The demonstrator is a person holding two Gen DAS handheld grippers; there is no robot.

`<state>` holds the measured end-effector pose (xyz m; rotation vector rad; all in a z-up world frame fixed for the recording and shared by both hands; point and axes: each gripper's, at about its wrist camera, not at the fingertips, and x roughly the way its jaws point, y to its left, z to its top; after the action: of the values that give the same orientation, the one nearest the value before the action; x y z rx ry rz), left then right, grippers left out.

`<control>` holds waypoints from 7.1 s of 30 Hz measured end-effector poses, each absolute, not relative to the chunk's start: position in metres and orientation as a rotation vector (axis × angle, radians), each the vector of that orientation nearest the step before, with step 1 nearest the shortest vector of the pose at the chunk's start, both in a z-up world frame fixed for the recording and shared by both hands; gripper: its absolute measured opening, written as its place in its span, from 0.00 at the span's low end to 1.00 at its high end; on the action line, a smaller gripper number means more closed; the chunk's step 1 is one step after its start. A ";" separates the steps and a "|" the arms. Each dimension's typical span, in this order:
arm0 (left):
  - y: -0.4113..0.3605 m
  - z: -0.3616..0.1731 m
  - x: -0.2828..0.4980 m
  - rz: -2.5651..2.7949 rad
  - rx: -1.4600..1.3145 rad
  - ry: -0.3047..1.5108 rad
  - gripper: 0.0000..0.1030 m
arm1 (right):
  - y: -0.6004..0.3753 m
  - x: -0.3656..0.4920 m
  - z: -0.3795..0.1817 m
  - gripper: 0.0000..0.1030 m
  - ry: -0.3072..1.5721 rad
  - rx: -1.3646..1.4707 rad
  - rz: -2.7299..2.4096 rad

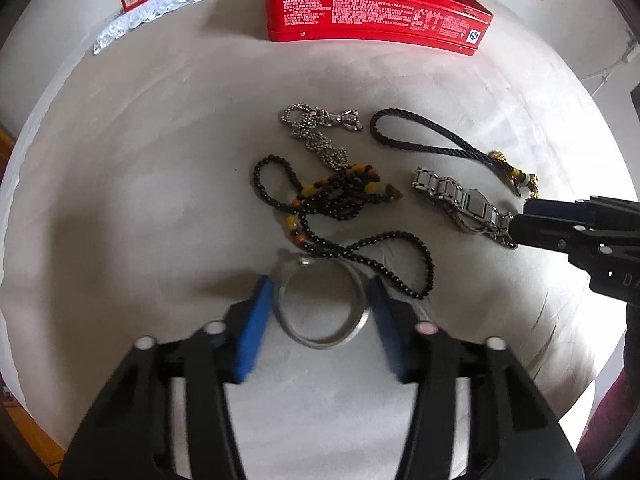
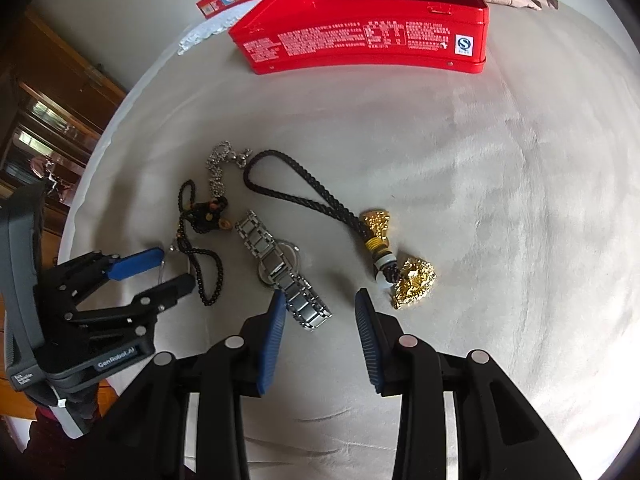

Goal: Organize jewelry
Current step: 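Move the left tool to the silver hoop while the right tool approaches the silver watch, then grasp the large silver hoop with the left tool while the right tool grasps the silver watch, then carry the hoop and watch into the red box and open both tools, then grasp the silver chain with the left tool while the right tool approaches the black cord pendant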

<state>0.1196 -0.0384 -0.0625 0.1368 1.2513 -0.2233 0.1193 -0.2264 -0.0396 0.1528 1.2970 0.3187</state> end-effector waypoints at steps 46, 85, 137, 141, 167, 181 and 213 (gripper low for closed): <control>0.007 -0.041 0.128 -0.229 0.042 1.198 0.44 | -0.152 0.140 -0.050 0.30 1.346 -0.087 0.282; -0.032 0.023 0.164 -0.278 0.042 1.085 0.44 | -0.242 0.146 0.051 0.29 1.174 0.145 0.231; -0.071 0.044 0.343 -0.275 -0.009 0.954 0.62 | -0.264 0.321 0.050 0.38 0.954 0.156 0.184; -0.051 0.047 0.305 -0.269 -0.004 0.962 0.63 | -0.266 0.287 0.055 0.38 0.941 0.156 0.223; -0.025 -0.058 0.228 -0.218 -0.045 1.202 0.70 | -0.245 0.207 -0.025 0.38 1.152 0.223 0.327; -0.032 -0.059 0.219 -0.245 0.049 1.182 0.08 | -0.247 0.200 -0.024 0.38 1.130 0.229 0.334; -0.007 -0.047 0.219 -0.304 -0.037 1.159 0.07 | -0.225 0.189 -0.037 0.39 1.236 0.119 0.415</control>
<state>0.2190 -0.0066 -0.0466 -0.0375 1.1590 -0.3044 0.1887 -0.2252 -0.0370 0.1191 1.2358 0.4147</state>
